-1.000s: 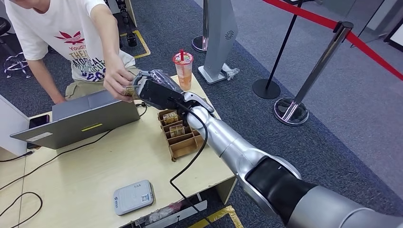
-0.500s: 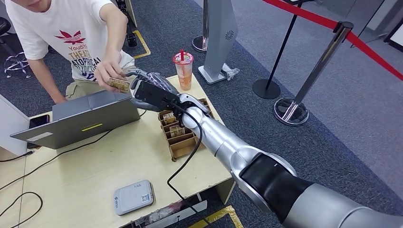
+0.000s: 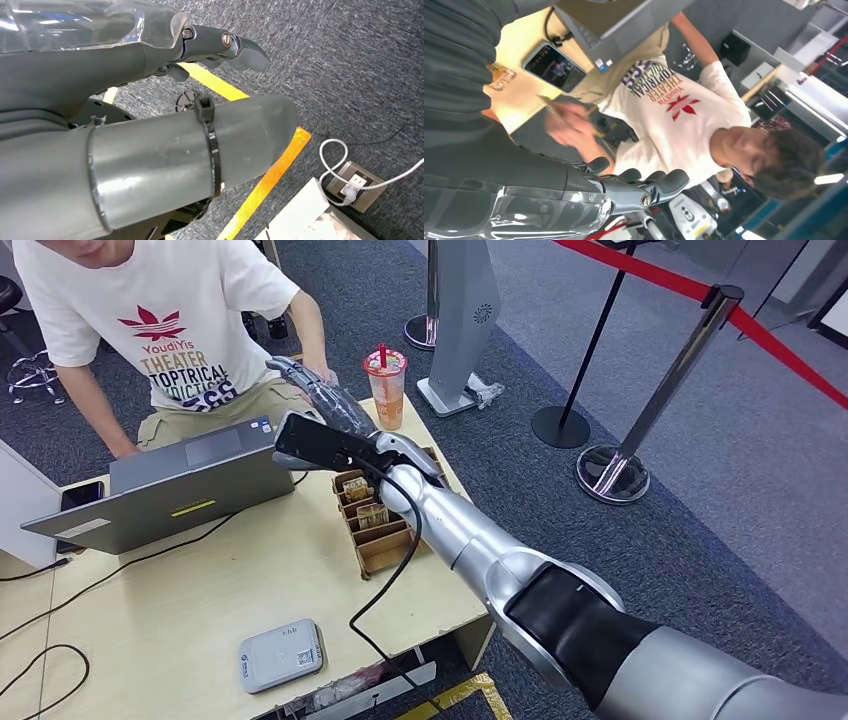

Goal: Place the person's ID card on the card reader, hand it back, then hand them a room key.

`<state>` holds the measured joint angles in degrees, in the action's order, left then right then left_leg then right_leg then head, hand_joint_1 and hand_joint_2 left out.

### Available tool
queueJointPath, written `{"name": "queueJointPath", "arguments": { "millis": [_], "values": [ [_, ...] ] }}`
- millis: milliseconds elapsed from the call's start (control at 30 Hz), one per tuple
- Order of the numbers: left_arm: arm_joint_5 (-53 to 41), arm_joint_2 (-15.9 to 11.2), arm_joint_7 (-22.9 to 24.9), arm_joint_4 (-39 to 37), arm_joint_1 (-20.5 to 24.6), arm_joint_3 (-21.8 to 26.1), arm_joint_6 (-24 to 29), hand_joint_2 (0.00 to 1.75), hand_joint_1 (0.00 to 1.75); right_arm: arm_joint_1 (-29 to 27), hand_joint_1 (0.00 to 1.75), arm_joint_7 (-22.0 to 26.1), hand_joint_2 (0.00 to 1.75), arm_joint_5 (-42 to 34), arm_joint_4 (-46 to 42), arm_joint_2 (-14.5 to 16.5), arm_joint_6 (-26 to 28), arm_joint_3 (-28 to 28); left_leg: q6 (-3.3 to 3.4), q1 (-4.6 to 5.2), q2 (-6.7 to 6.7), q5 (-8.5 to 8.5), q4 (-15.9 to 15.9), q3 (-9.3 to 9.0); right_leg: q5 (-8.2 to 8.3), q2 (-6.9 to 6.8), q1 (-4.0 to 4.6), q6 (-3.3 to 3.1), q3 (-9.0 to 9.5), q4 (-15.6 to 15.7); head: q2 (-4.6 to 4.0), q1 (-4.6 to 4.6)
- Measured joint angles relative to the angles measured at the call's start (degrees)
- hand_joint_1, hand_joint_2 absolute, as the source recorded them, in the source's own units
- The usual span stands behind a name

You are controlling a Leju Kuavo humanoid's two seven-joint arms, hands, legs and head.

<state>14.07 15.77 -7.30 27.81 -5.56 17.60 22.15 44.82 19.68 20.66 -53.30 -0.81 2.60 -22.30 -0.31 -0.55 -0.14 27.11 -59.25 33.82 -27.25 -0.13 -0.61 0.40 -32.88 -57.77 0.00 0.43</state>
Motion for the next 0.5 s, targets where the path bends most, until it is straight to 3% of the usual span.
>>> {"name": "queueJointPath", "arguments": {
  "millis": [267, 500],
  "values": [
    [2.0, 0.0, -0.3, -0.4, 0.3, -0.7, 0.1, 0.0, 0.0, -0.9, 0.0, -1.8, 1.75, 1.6, -7.1, -2.6, 5.8, 1.6, 0.0, 0.02, -0.01, 0.0, 0.0, 0.0, 0.0, 0.0, -0.02, 0.0, 0.0, 0.0, 0.0, -0.01],
    [3.9, -0.1, -0.8, -1.4, 0.8, -0.7, 0.1, 0.0, 0.0, -0.4, 0.0, -4.5, 1.75, 5.1, -9.4, -7.3, 9.8, 4.3, 0.01, 0.04, -0.06, 0.0, 0.0, 0.01, 0.01, -0.03, -0.08, 0.01, 0.0, 0.0, 0.0, 0.0]
  ]
}}
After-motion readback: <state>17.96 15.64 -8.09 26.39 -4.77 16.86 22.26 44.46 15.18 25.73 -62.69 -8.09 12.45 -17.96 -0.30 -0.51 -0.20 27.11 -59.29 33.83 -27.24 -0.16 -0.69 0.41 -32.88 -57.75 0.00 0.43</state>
